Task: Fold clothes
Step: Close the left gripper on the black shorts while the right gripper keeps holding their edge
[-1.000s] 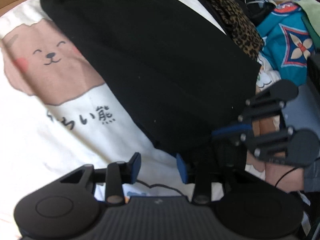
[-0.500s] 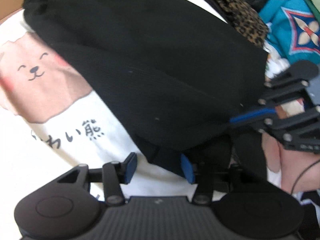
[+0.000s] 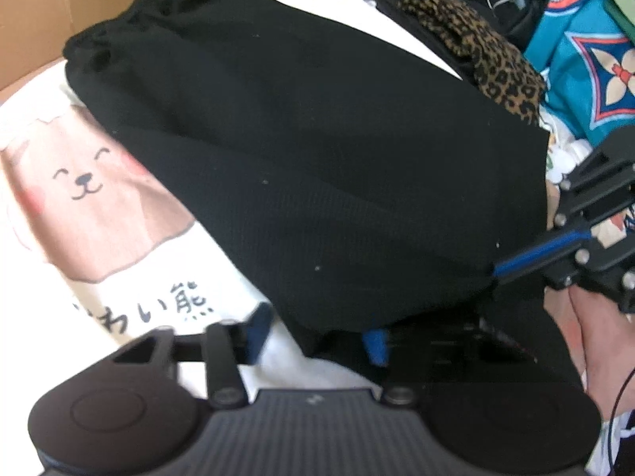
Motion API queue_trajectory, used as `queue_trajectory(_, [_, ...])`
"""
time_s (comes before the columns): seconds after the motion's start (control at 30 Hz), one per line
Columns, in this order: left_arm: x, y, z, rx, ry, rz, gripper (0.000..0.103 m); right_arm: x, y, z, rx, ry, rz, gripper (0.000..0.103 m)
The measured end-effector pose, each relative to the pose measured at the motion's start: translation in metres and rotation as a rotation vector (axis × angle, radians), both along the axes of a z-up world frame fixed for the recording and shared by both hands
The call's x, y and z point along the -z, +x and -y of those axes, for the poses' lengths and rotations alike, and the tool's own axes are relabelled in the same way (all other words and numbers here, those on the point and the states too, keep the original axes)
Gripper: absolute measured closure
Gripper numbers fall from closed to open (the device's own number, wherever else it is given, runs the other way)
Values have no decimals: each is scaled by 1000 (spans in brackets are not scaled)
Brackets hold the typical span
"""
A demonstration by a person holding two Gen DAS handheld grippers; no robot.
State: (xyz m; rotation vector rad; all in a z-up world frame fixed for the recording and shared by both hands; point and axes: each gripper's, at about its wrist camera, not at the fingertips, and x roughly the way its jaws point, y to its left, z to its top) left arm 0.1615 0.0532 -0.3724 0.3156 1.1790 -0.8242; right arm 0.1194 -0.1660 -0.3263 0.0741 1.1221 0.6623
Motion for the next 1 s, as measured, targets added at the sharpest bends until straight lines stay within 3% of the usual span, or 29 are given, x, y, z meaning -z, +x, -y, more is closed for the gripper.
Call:
queue_trajectory(0.1, [-2,4,-13,-10,15,-30,93,0,0,0,-8,10,-9,103])
queue_trajectory(0.13, [-4,5,-18,-10,22,-39,96,1,0,-1,-10,13,-13,103])
queue_trajectory(0.47, [-14,10,-59,-18,59,-63,97,13,-4,-11,-55,0,-59,102])
queue_trajectory(0.7, [-17,10,-80,-19,85,-71,97,32,-4,-6,-34,-99,-104,100])
queue_trajectory(0.83, [-25,17,-97,-84,58,-89,96,44,-4,7,6,-144,-134,100])
queue_trajectory(1.0, [-33,18,-90,-94,11,-62,95,54,-7,18,22,-159,-181,96])
